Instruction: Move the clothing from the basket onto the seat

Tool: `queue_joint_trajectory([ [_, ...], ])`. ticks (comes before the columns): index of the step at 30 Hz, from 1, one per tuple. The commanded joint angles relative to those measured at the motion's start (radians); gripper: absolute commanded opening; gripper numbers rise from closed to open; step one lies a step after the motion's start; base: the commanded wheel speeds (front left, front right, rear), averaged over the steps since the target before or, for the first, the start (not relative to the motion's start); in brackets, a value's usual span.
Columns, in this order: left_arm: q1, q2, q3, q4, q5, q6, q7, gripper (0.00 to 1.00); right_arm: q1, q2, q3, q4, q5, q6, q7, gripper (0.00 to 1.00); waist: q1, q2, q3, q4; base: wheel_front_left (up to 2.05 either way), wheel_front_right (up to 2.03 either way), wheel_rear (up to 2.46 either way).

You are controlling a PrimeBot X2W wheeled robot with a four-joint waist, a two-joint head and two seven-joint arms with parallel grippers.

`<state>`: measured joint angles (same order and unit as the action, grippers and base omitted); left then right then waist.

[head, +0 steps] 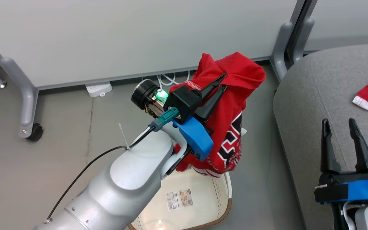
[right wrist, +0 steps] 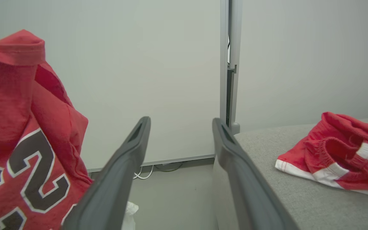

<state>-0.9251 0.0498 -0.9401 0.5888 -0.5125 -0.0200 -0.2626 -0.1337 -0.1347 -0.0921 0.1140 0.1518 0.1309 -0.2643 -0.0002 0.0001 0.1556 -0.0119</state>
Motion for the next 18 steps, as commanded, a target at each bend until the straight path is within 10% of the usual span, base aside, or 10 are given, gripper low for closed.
queue_joint_trajectory([
  [1,-0.015,0.002,-0.001,-0.012,-0.007,0.005,-0.003,0.0,0.021,0.006,0.001,0.002,-0.001,0.0,0.0,1.0,0.0002,-0.0001,-0.026,0.004,0.0,0.0,0.0],
  [18,-0.035,0.002,-0.033,-0.057,-0.049,0.022,-0.003,0.0,0.084,0.026,-0.005,0.0,-0.009,0.0,0.0,1.0,0.0002,-0.0001,-0.099,0.02,0.0,0.0,0.0],
])
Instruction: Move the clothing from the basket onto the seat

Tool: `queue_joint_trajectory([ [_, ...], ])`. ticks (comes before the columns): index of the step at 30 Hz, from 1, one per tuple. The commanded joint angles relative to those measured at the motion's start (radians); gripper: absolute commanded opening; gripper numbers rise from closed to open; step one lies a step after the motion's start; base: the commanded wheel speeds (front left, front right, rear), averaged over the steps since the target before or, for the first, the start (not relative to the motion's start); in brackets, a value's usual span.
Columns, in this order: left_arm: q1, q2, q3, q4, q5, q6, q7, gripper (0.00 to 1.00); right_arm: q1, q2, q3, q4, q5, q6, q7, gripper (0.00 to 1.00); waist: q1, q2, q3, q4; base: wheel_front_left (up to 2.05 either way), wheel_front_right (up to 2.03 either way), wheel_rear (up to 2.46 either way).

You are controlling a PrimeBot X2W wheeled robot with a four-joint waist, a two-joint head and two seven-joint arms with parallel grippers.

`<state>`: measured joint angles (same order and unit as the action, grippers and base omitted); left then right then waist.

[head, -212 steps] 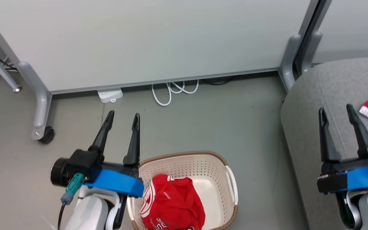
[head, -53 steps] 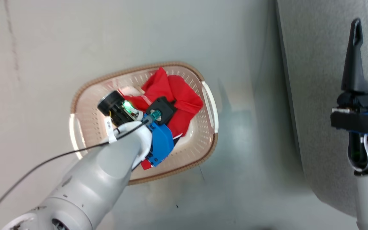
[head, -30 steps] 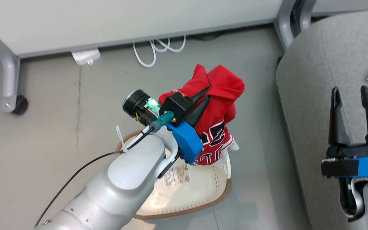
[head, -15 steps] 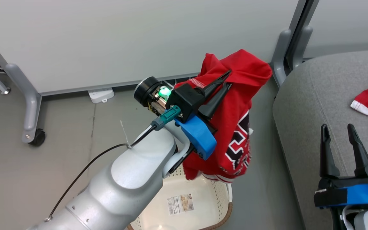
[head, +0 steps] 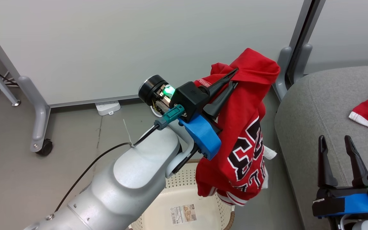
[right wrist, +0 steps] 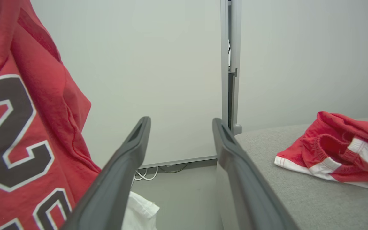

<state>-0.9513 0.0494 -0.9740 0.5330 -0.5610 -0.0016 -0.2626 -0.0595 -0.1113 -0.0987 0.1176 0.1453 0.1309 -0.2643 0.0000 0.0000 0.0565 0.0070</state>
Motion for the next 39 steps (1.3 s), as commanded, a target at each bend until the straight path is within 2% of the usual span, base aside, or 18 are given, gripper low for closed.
queue_joint_trajectory([
  [1,-0.007,0.002,0.001,0.0,-0.001,0.005,-0.003,0.0,0.011,0.001,0.005,-0.005,-0.002,0.0,0.0,1.0,0.0,0.0,0.0,0.002,0.0,0.0,0.0],
  [12,-0.005,0.002,0.006,0.016,0.008,0.012,-0.003,0.0,-0.017,-0.006,0.06,-0.022,0.0,0.0,0.0,1.0,0.0,0.0,0.027,0.001,0.0,0.0,0.0],
  [19,-0.016,0.002,0.012,0.035,0.016,0.011,-0.003,0.0,-0.029,-0.011,0.141,-0.04,0.004,0.0,0.0,1.0,0.0,0.0,0.047,-0.005,0.0,0.0,0.0],
  [31,-0.012,0.002,0.013,0.045,0.017,0.007,-0.003,0.0,-0.037,-0.002,0.359,-0.075,0.03,0.0,0.0,1.0,0.0,0.0,0.057,-0.013,0.0,0.0,0.0],
  [39,-0.02,0.002,0.007,0.04,0.012,0.006,-0.003,0.0,-0.07,0.001,0.471,-0.042,0.039,0.0,0.0,1.0,0.0,0.0,0.063,-0.007,0.0,0.0,0.0],
])
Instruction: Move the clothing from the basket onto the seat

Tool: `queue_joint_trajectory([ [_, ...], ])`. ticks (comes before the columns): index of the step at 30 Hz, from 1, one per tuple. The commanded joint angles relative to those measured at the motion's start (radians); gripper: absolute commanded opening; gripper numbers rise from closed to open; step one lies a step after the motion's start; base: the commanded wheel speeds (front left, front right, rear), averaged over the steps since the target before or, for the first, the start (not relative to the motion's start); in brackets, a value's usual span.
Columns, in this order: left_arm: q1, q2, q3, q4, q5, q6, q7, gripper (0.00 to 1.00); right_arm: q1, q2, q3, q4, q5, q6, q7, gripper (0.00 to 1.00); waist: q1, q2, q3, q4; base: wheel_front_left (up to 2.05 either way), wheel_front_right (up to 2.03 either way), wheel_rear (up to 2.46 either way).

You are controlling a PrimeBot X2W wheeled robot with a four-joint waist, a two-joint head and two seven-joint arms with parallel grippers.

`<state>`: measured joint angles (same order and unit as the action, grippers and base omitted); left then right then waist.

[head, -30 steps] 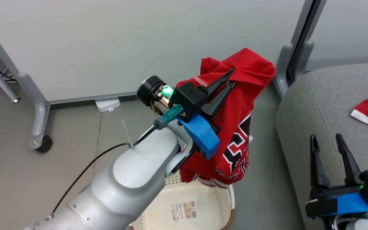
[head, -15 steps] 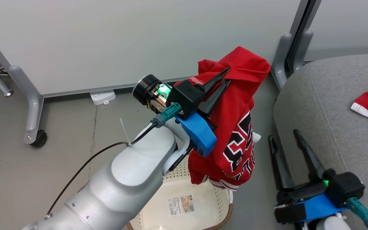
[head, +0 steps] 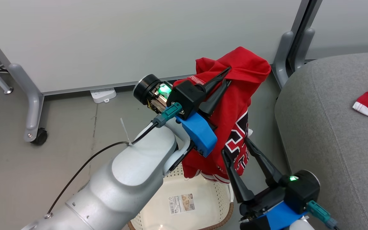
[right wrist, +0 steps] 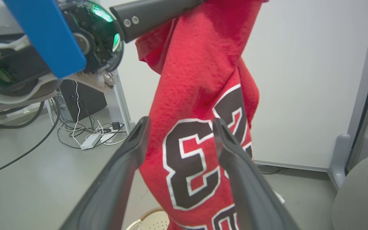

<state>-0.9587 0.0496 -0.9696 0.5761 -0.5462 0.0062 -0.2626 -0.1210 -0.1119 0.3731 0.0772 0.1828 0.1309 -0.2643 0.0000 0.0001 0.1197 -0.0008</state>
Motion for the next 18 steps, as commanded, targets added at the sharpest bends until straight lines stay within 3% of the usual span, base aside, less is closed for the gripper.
queue_joint_trajectory([
  [1,-0.014,0.002,0.002,-0.004,-0.004,-0.001,-0.003,0.0,-0.017,0.003,0.01,0.004,0.003,0.0,0.0,1.0,0.0,-0.0001,0.002,0.002,0.0,0.0,0.0],
  [10,-0.027,0.002,-0.011,-0.015,-0.005,0.007,-0.003,0.0,-0.121,0.029,0.054,0.1,-0.007,0.0,0.0,1.0,0.0,-0.0001,0.023,0.008,0.0,0.0,0.0],
  [18,-0.044,0.002,-0.025,-0.025,-0.012,0.011,-0.003,0.0,-0.219,0.055,0.027,0.195,-0.03,0.0,0.0,1.0,0.0,-0.0001,0.045,0.014,0.0,0.0,0.0],
])
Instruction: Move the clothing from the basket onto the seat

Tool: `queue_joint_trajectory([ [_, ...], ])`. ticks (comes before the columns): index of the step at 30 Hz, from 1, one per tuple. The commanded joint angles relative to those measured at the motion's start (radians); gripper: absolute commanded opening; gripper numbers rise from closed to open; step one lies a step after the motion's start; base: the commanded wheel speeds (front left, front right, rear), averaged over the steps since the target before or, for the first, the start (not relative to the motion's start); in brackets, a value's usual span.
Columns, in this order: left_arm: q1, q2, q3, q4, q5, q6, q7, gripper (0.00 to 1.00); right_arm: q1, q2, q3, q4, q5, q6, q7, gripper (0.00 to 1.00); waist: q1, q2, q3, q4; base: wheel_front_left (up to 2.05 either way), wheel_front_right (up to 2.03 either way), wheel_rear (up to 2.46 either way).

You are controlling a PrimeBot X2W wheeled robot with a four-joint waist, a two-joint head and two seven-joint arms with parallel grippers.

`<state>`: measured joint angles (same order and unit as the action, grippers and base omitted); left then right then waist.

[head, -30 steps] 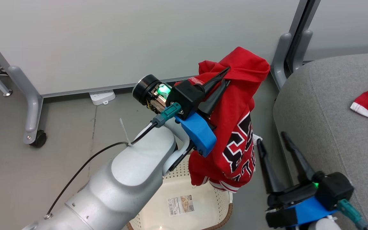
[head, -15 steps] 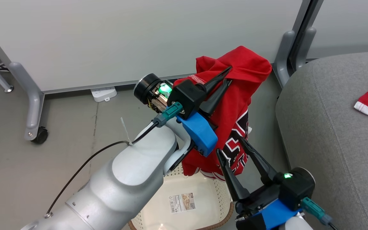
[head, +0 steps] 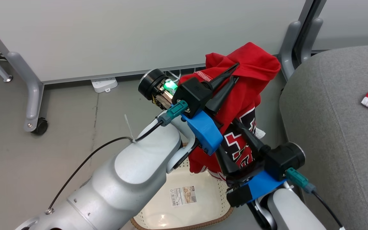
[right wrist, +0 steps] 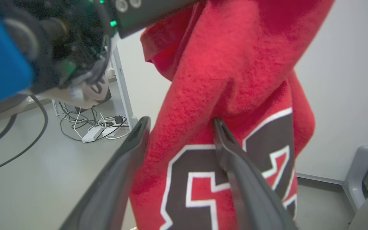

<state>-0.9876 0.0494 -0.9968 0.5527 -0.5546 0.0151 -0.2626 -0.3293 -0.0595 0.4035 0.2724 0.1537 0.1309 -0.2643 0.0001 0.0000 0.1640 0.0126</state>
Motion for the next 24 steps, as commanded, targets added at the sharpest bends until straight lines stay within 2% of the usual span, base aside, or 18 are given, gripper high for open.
queue_joint_trajectory([
  [1,-0.018,0.002,0.0,-0.004,-0.005,0.004,-0.003,0.0,-0.018,0.004,-0.014,0.013,-0.005,0.0,0.0,1.0,-0.0001,0.0,0.003,0.003,0.0,0.0,0.0],
  [5,-0.021,0.002,-0.007,-0.01,-0.009,0.008,-0.003,0.0,-0.045,0.01,-0.042,0.06,-0.016,0.0,0.0,1.0,-0.0001,0.0,0.01,0.009,0.0,0.0,0.0],
  [16,-0.03,0.002,-0.029,-0.02,-0.024,0.017,-0.003,0.0,-0.105,0.01,-0.036,0.129,0.039,0.0,0.0,1.0,-0.0001,0.0,0.013,0.013,0.0,0.0,0.0],
  [17,-0.03,0.002,-0.03,-0.02,-0.025,0.017,-0.003,0.0,-0.108,0.01,-0.039,0.136,0.039,0.0,0.0,0.83,-0.0001,0.0,0.013,0.013,0.0,0.0,0.0],
  [18,-0.031,0.002,-0.031,-0.02,-0.026,0.016,-0.003,0.0,-0.111,0.01,-0.041,0.143,0.039,0.0,0.0,0.0,-0.0001,0.0,0.013,0.013,0.0,0.0,0.0],
  [24,-0.032,0.002,-0.035,-0.018,-0.029,0.019,-0.003,0.0,-0.122,0.01,-0.051,0.156,0.038,0.0,0.0,0.0,-0.0001,0.0,0.013,0.011,0.0,0.0,0.0],
])
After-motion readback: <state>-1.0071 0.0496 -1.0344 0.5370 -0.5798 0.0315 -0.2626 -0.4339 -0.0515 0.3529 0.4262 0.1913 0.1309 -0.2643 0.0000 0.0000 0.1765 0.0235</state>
